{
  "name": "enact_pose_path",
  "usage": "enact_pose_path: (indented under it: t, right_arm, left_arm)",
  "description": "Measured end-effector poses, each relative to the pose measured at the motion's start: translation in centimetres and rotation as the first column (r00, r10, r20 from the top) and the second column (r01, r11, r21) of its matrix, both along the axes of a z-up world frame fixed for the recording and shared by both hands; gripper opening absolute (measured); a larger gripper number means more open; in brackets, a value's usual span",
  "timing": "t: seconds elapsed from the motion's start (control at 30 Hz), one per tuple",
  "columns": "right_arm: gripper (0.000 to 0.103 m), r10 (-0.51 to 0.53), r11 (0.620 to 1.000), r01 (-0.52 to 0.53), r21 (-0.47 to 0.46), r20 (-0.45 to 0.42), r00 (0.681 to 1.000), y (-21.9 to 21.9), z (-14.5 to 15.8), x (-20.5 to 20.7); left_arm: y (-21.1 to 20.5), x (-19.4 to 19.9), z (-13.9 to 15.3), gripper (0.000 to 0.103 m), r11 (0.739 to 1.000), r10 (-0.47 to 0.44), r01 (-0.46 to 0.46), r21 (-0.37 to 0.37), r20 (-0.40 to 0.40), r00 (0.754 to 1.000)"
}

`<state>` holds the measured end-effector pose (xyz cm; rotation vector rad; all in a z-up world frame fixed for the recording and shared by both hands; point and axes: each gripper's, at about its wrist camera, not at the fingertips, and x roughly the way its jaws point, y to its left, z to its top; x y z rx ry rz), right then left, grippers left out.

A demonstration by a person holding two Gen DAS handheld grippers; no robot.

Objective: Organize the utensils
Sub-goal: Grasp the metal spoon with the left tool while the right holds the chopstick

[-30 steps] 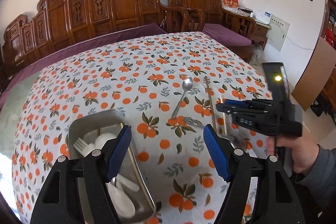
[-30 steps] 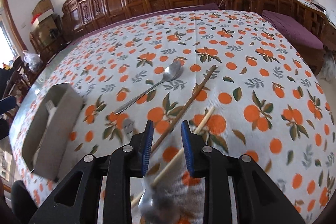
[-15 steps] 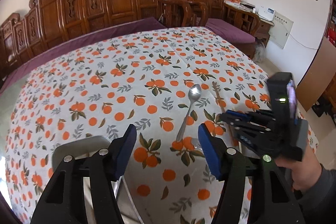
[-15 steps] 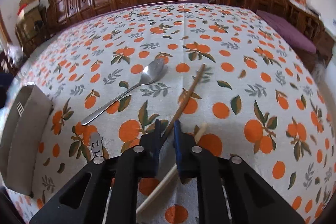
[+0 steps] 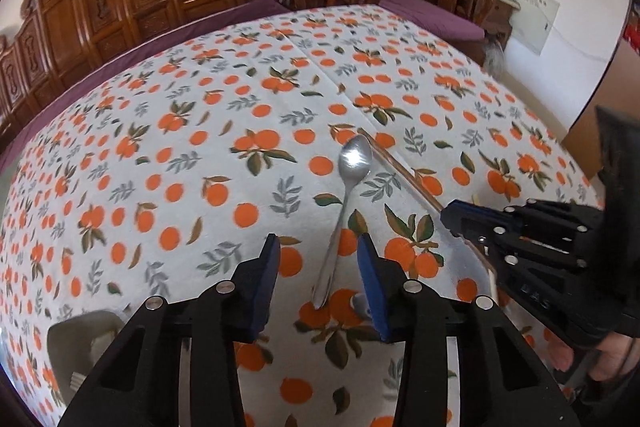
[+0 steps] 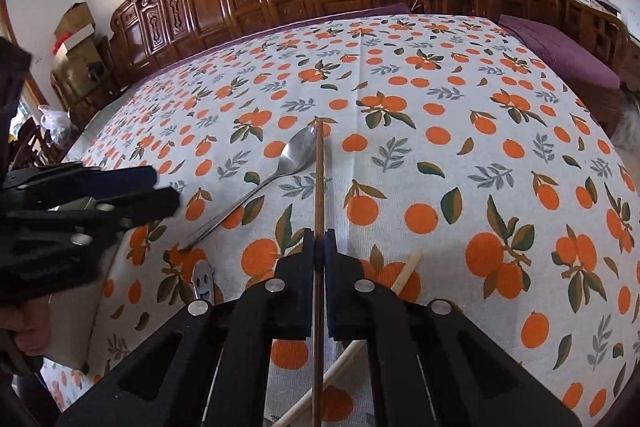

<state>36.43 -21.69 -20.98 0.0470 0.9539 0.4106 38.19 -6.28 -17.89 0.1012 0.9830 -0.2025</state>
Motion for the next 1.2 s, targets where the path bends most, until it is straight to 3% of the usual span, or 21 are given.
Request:
enact_pose_path:
  t: [0.3,0.47,1.0,1.07,1.13,1.2]
  right_arm:
    - [0.006,-0.037,0.999,0.037,0.025,0.004,0.999,-1.8,0.1,0.3]
    - [0.006,-0.057,0.997,0.058,0.06,-0.005,0.998,-2.9,0.1,0.5]
    - [0.006,-0.049,0.992,0.051,0.112,-0.019,0.999,-3.8,0.0,0.8]
    - [0.006,-0.046,0.992,0.048,0.114,-0.02,0.999,-3.7,0.1,0.8]
    - [0.006,-0.045,0.992,0.047,0.117,-0.02,0.999,-3.7,0.1,0.8]
    - [0.006,-0.043,0.992,0.045,0.118,-0.021,0.999,-3.7,0.1,0.8]
  left_arm:
    - [-1.8,3.6,-1.7,0.037,1.0,0.003,-0.003,-0.007,-0.037,0.999]
    - [-2.5,5.0,-2.1,0.051,1.0,0.017,-0.018,-0.013,-0.019,1.0]
    - [-4.2,8.8,-3.7,0.054,0.999,0.018,-0.018,-0.026,-0.034,0.999]
    - [-4.2,9.0,-3.7,0.051,0.999,0.017,-0.018,-0.027,-0.031,0.999]
    - [-4.2,8.8,-3.7,0.032,1.0,0.011,-0.011,-0.016,-0.025,1.0]
    - [-4.2,8.7,-3.5,0.027,1.0,-0.003,0.002,-0.028,-0.037,0.999]
